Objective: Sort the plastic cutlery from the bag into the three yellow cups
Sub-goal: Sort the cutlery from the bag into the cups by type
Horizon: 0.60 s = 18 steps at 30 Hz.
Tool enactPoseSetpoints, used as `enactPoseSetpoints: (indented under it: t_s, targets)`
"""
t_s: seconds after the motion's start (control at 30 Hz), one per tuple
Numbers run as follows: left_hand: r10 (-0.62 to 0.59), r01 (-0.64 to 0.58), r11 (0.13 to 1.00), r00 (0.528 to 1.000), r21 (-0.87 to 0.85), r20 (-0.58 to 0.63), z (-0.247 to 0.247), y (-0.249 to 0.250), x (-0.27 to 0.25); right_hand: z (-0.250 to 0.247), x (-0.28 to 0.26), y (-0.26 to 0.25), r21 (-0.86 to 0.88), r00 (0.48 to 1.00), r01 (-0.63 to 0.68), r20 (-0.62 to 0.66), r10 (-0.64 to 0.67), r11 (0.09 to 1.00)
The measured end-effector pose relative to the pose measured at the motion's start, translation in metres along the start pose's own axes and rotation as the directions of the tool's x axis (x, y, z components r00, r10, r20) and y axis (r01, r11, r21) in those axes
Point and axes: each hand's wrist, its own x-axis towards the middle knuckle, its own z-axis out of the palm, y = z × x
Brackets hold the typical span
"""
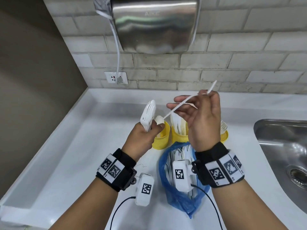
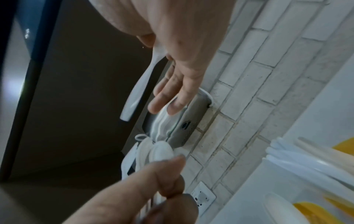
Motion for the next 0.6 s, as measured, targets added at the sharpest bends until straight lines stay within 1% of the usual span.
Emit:
enactPoseSetpoints:
  t_s: [0.07, 0.13, 0.17, 0.23, 0.3, 0.37, 0.4, 0.47, 0.5, 0.6]
  targets:
    - [-0.044, 0.041, 0.998, 0.997, -0.051, -0.06, 0.002, 0.002, 0.002, -0.001, -0.001, -0.001, -0.031, 0.999, 0.022, 0.04, -0.021, 0.999]
    - [-0.087, 0.077, 0.993, 0.99, -0.093, -0.115, 0.004, 0.001, 0.006, 0.001, -0.008, 0.004, -0.15, 0.996, 0.038, 0.09, -0.025, 0.988]
    - [-0.088, 0.077, 0.994, 0.986, -0.081, -0.138, 0.006, 0.001, 0.009, 0.003, -0.013, 0.008, -0.204, 0.994, 0.033, 0.113, -0.01, 0.978]
    - [-0.035, 0.044, 0.998, 0.984, 0.048, -0.174, 0.01, 0.001, 0.012, 0.005, -0.02, 0.019, -0.281, 0.99, -0.009, 0.132, 0.048, 0.96]
    - [0.035, 0.005, 0.978, 0.981, 0.207, -0.193, 0.014, 0.002, 0.013, 0.004, -0.022, 0.033, -0.333, 0.984, -0.096, 0.111, 0.14, 0.938]
    - [0.083, -0.012, 0.956, 0.969, 0.292, -0.233, 0.017, 0.001, 0.014, 0.002, -0.02, 0.046, -0.38, 0.966, -0.163, 0.124, 0.225, 0.91]
    - [0.117, -0.04, 0.949, 0.966, 0.311, -0.231, 0.017, 0.0, 0.014, 0.002, -0.02, 0.051, -0.43, 0.959, -0.168, 0.139, 0.249, 0.887]
    - [0.196, -0.123, 0.927, 0.965, 0.356, -0.177, 0.019, -0.004, 0.012, 0.002, -0.019, 0.056, -0.517, 0.956, -0.158, 0.133, 0.261, 0.841]
    - [0.219, -0.146, 0.914, 0.963, 0.378, -0.159, 0.02, -0.006, 0.012, 0.002, -0.019, 0.057, -0.528, 0.957, -0.159, 0.126, 0.262, 0.834]
    - [0.243, -0.161, 0.889, 0.959, 0.428, -0.144, 0.024, -0.005, 0.01, 0.001, -0.018, 0.06, -0.505, 0.957, -0.159, 0.132, 0.258, 0.849]
